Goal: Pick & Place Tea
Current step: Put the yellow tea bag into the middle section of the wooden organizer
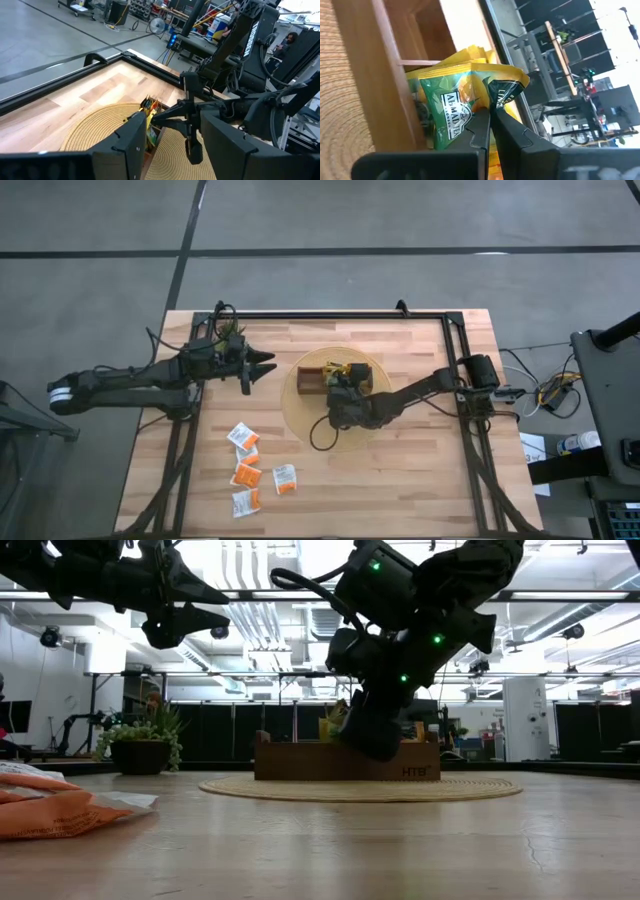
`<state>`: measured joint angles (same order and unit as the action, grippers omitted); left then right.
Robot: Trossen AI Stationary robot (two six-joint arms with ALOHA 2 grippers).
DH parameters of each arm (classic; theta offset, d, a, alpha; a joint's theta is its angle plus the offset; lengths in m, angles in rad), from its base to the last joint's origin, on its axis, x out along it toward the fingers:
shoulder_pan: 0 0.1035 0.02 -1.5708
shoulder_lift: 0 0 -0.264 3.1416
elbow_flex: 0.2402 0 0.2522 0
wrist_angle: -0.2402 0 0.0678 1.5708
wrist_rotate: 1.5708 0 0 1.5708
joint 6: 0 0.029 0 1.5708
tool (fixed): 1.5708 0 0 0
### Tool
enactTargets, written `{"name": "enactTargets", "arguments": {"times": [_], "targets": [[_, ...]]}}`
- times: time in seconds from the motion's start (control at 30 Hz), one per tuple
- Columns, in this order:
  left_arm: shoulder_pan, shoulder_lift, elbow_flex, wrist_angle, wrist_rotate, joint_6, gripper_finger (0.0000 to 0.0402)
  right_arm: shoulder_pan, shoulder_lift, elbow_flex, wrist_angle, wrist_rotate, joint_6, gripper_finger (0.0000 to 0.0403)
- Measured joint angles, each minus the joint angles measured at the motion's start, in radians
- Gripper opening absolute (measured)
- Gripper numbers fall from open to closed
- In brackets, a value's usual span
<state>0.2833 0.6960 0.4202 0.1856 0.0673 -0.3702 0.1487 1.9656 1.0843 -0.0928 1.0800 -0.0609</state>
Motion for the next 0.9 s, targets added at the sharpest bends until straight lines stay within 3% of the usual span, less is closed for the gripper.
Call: {"name": "enactTargets", "arguments": {"times": [0.23, 0.63, 0.9], "targets": [[0.0, 0.0, 0.0, 0.0, 0.0, 0.0, 0.0183, 0.001, 0.0, 0.001, -0.001, -0.017, -0.032, 0.0027], [0.0, 0.0, 0.0, 0.0, 0.0, 0.0, 0.0183, 0.001, 0.0, 0.002, 0.003, 0.0, -0.024, 0.0138], [0.0, 0.0, 0.0, 0.0, 0.0, 0.0, 0.0183, 0.001, 0.0, 0.002, 0.004, -0.05, -0.071, 0.0172]]}}
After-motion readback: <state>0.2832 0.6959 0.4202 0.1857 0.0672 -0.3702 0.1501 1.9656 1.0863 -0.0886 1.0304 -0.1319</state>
